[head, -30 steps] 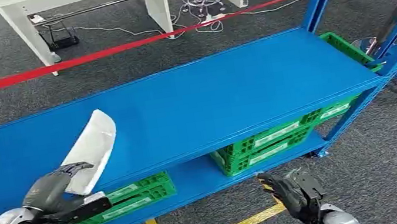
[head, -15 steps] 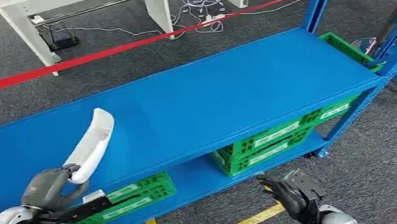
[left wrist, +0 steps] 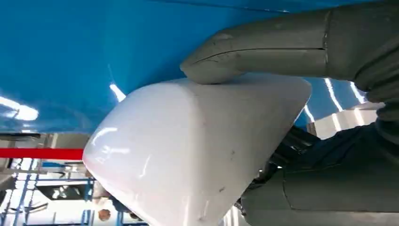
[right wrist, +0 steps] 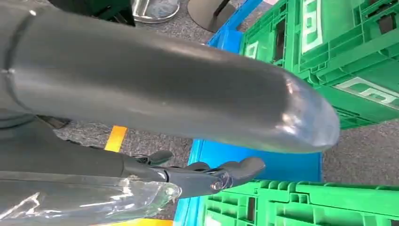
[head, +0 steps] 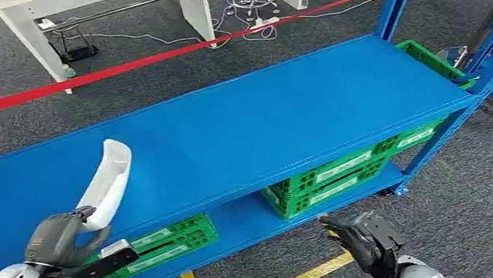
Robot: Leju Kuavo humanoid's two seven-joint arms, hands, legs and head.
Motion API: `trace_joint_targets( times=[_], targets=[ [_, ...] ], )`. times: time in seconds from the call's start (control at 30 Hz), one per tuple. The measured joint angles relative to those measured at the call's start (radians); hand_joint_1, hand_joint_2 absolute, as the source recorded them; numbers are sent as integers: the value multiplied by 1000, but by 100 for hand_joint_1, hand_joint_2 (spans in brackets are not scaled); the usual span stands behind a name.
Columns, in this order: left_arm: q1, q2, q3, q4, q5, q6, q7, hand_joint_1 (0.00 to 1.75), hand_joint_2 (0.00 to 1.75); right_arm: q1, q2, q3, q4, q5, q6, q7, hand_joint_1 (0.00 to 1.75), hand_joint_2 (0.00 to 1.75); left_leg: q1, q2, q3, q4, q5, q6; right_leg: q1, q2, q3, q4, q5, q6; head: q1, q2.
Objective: Take the parts from the cabinet and place them on the table.
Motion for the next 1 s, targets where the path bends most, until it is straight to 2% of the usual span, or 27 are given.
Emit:
trace_joint_targets(
  times=[0.2,0.3,0.53,0.73,0.83,0.87,0.9,0.93,0.97,1.0],
  targets=[
    [9,-17,7,-20,-2,4,0,175,175,3,0,0,0,0,-1,-1,0,0,0,0,0,0,0,0,0,0,0,0,0,0,0,0],
    [24,-30,11,-40,1,30,-14,175,175,6,0,0,0,-5,-11,-11,0,0,0,0,0,0,0,0,0,0,0,0,0,0,0,0],
    [133,-74,3,-218,-38,141,-22,175,175,47,-7,-5,-47,-23,-37,-48,0,0,-4,0,-1,1,-3,4,-4,0,0,-1,-1,2,0,0],
    [222,-77,-12,-343,-80,234,-32,175,175,82,-15,-22,-119,-18,-58,-55,0,0,-15,0,-1,3,-8,15,-15,0,0,-3,-3,13,-1,0],
    [244,-73,-14,-393,-95,264,-32,175,175,93,-15,-29,-151,-15,-69,-53,0,0,-16,3,1,-4,3,30,-18,8,2,-10,7,29,-1,0],
    [249,-73,-14,-409,-100,275,-32,175,175,97,-17,-32,-164,-12,-72,-52,0,0,-8,14,5,-17,12,35,-17,3,-10,1,-8,29,-1,0],
    [256,-72,-14,-420,-104,286,-32,175,175,100,-18,-34,-173,-11,-74,-52,0,0,-7,17,5,-21,14,39,-13,-9,-24,38,-43,28,3,0],
    [263,-71,-14,-431,-105,294,-32,175,175,100,-18,-35,-180,-9,-76,-51,0,0,-6,23,4,-20,14,40,-13,-15,-52,111,-86,29,8,0],
    [270,-69,-14,-436,-107,296,-32,175,175,103,-18,-35,-185,-8,-78,-50,0,0,-6,30,3,-20,14,40,-14,-19,-87,199,-129,31,5,0],
    [276,-68,-14,-440,-108,296,-32,175,175,107,-18,-35,-189,-8,-79,-50,0,0,-6,37,1,-20,14,40,-14,-20,-116,272,-159,34,6,0]
  ],
)
